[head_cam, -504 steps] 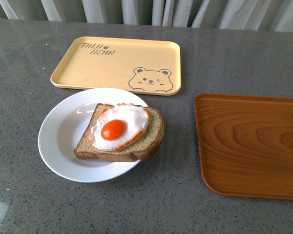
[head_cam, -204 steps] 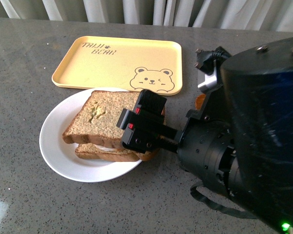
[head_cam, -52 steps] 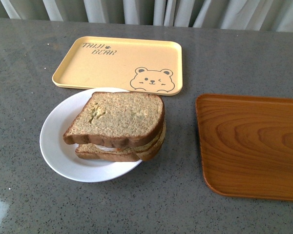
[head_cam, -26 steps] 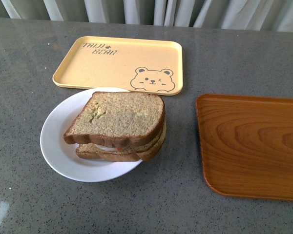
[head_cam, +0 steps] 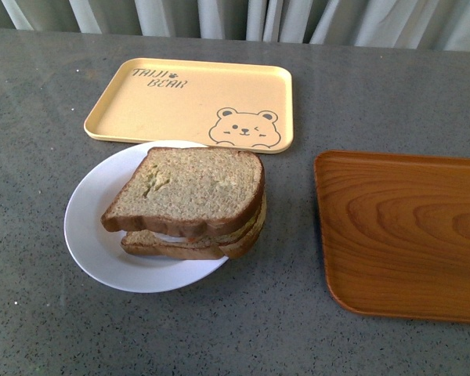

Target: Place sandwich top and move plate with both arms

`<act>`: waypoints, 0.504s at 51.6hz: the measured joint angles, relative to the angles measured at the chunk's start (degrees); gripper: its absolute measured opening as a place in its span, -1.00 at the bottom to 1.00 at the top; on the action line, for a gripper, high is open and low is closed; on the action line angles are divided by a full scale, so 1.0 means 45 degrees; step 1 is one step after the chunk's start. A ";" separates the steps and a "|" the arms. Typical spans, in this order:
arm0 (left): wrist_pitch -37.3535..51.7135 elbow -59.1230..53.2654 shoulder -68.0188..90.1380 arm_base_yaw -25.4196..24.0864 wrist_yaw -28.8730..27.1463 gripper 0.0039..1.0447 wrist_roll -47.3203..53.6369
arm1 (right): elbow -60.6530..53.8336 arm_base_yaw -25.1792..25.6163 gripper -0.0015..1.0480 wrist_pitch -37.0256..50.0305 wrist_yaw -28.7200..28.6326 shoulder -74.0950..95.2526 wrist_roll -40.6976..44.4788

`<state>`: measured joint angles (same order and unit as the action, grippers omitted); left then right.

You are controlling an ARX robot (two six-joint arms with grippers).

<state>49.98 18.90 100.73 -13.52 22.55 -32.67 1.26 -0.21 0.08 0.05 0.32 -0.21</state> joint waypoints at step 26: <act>0.1122 0.1195 0.2006 0.1214 0.0350 0.83 -0.1413 | 0.0000 0.0005 0.82 0.0000 -0.0005 0.0000 0.0000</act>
<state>55.02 24.27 109.75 -8.05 24.12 -39.03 1.26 -0.19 0.08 0.03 0.32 -0.21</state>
